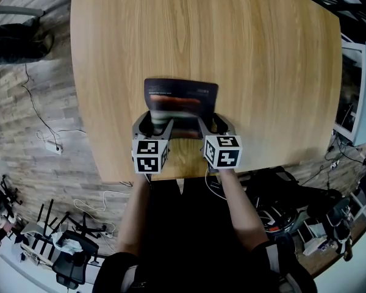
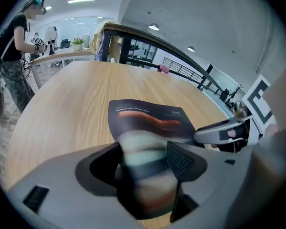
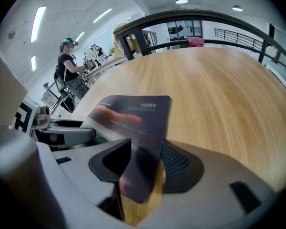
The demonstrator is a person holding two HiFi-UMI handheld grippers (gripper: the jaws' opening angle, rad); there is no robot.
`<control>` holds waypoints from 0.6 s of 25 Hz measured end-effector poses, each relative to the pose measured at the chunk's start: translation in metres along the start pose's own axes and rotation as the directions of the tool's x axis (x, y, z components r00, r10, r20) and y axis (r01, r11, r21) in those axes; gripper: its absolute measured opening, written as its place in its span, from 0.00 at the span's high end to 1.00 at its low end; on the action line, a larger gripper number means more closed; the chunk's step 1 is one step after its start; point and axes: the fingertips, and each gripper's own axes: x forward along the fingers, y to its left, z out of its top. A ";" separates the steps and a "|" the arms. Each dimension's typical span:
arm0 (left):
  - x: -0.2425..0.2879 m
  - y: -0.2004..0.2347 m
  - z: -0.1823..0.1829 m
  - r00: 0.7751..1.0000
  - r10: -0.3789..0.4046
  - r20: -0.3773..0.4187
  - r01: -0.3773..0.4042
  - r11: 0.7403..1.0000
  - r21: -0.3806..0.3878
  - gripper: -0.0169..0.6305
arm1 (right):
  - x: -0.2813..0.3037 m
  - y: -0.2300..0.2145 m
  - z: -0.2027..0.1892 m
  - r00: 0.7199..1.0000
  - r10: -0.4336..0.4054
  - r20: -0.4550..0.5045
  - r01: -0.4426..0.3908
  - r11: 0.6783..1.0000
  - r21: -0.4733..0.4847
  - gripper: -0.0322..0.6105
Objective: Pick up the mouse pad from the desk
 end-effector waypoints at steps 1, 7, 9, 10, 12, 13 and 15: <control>0.000 0.000 0.000 1.000 -0.002 0.000 0.002 1.000 -0.005 0.50 | 0.002 0.004 0.001 1.000 0.005 0.000 -0.005 1.000 -0.004 0.63; 0.001 -0.002 0.000 1.000 -0.004 0.001 0.004 1.000 -0.010 0.50 | 0.011 0.029 0.003 0.997 0.072 -0.008 -0.072 0.997 -0.008 0.63; 0.002 -0.002 0.000 1.000 -0.003 0.003 0.003 1.000 -0.010 0.50 | 0.015 0.040 0.004 0.996 0.091 -0.011 -0.091 0.996 -0.012 0.64; 0.003 -0.001 0.000 1.000 -0.003 0.003 0.003 1.000 -0.009 0.50 | 0.017 0.044 0.004 0.995 0.097 -0.011 -0.097 0.995 -0.016 0.64; 0.003 0.000 0.000 1.000 -0.006 0.006 0.006 1.000 -0.010 0.50 | 0.021 0.054 0.006 0.993 0.117 -0.013 -0.117 0.993 -0.013 0.64; 0.003 0.000 0.000 1.000 -0.008 0.007 0.008 1.000 -0.010 0.50 | 0.023 0.060 0.006 0.991 0.135 -0.016 -0.135 0.991 -0.004 0.63; 0.002 0.001 0.000 1.000 -0.009 0.008 0.009 1.000 -0.014 0.50 | 0.025 0.071 0.007 0.985 0.170 -0.021 -0.169 0.986 0.009 0.64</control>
